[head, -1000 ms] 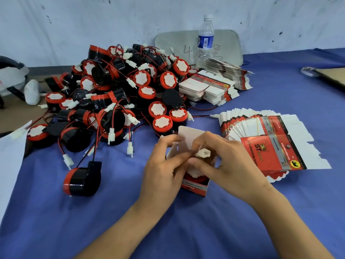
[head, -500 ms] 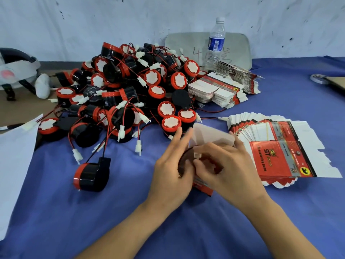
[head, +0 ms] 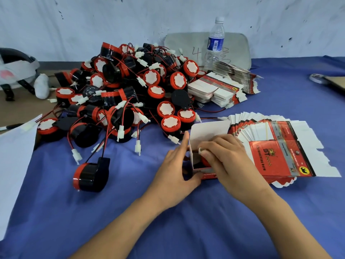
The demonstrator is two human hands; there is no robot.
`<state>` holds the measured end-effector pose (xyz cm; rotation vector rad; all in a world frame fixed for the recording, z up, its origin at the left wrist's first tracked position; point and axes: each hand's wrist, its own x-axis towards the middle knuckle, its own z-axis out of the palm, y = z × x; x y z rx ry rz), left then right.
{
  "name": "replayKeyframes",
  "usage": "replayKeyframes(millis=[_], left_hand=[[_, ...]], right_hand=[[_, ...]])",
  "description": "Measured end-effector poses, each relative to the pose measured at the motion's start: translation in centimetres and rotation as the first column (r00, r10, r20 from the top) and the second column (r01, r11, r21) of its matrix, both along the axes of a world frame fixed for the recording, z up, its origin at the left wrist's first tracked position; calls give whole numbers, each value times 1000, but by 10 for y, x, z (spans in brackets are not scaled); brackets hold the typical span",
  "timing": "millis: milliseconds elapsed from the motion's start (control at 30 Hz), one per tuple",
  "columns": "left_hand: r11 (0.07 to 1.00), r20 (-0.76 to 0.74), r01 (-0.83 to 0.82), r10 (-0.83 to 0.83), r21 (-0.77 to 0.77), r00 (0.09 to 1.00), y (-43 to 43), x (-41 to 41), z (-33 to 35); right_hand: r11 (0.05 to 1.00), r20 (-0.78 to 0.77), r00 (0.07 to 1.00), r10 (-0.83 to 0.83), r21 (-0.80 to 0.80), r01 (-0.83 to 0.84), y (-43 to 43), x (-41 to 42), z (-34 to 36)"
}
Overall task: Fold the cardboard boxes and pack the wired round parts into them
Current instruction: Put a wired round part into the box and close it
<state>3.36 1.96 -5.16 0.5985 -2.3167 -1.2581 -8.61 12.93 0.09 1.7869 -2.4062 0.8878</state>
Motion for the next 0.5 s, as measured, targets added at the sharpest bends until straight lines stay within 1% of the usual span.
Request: replayKeyframes(millis=[100, 167, 267, 333, 433, 500], left_hand=[[999, 0, 15, -15, -39, 1000, -1, -2, 2], [1000, -21, 17, -18, -26, 1000, -2, -2, 2], [1000, -41, 7, -8, -12, 999, -3, -2, 4], [1000, -43, 11, -11, -7, 999, -2, -2, 5], [1000, -45, 11, -11, -10, 999, -2, -3, 5], [1000, -42, 15, -15, -12, 999, -3, -2, 5]], right_hand=[[1000, 83, 996, 25, -21, -24, 0, -3, 0], [999, 69, 997, 38, -29, -36, 1, -2, -1], [997, 8, 998, 64, 38, -65, -2, 3, -3], [996, 48, 998, 51, 69, -54, -3, 3, -6], [1000, 139, 990, 14, 26, -18, -2, 3, -8], [1000, 127, 992, 13, 26, -17, -2, 3, -8]])
